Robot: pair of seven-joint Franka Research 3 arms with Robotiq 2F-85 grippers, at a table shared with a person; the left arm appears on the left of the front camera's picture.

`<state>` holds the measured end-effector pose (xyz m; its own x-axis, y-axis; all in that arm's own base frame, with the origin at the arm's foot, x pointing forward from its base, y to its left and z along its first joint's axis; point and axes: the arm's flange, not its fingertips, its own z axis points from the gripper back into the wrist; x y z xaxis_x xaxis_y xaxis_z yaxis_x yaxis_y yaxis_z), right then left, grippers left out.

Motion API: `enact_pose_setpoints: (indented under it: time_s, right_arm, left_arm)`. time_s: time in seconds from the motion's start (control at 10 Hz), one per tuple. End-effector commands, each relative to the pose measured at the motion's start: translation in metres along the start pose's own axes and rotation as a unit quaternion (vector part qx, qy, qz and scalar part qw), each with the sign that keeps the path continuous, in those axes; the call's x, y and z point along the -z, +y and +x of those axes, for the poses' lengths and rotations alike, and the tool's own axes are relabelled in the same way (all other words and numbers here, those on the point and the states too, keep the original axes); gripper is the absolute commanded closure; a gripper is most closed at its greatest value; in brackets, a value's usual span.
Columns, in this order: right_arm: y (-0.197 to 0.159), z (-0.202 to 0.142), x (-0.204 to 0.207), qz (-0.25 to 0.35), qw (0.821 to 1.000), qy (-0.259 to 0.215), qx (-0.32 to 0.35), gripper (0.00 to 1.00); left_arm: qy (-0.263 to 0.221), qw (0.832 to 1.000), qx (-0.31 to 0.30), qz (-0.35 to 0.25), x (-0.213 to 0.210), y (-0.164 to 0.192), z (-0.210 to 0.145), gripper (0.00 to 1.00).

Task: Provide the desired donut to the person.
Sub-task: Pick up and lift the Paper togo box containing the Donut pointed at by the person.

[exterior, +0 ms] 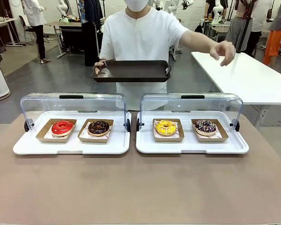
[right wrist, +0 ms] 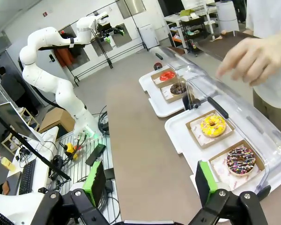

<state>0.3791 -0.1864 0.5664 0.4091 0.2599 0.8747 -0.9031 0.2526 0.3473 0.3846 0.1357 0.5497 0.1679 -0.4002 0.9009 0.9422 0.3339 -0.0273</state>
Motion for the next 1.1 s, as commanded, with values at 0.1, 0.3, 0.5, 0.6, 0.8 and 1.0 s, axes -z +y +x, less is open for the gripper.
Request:
enact_pose_setpoints:
  time_s: [0.1, 0.3, 0.5, 0.6, 0.8, 1.0]
  right_arm:
    - [-0.0001, 0.0007, -0.0029, 0.004, 1.0, -0.007, -0.006, 0.0]
    - [-0.0001, 0.0007, -0.0029, 0.004, 1.0, -0.007, -0.006, 0.0]
    - [-0.0001, 0.0007, -0.0029, 0.004, 1.0, -0.007, -0.006, 0.0]
    - [-0.0001, 0.0007, -0.0029, 0.004, 1.0, -0.007, -0.006, 0.0]
    - [-0.0001, 0.0007, -0.0029, 0.004, 1.0, -0.007, -0.006, 0.0]
    - [-0.0001, 0.0007, -0.0029, 0.004, 1.0, -0.007, -0.006, 0.0]
  left_arm:
    - [0.0, 1.0, 0.0, 0.0, 0.0001, 0.0, 0.0008, 0.0]
    - [0.0, 1.0, 0.0, 0.0, 0.0001, 0.0, 0.0008, 0.0]
    - [0.0, 1.0, 0.0, 0.0, 0.0001, 0.0, 0.0008, 0.0]
    - [0.0, 1.0, 0.0, 0.0, 0.0001, 0.0, 0.0008, 0.0]
    - [0.0, 1.0, 0.0, 0.0, 0.0001, 0.0, 0.0008, 0.0]
    - [0.0, 1.0, 0.0, 0.0, 0.0001, 0.0, 0.0008, 0.0]
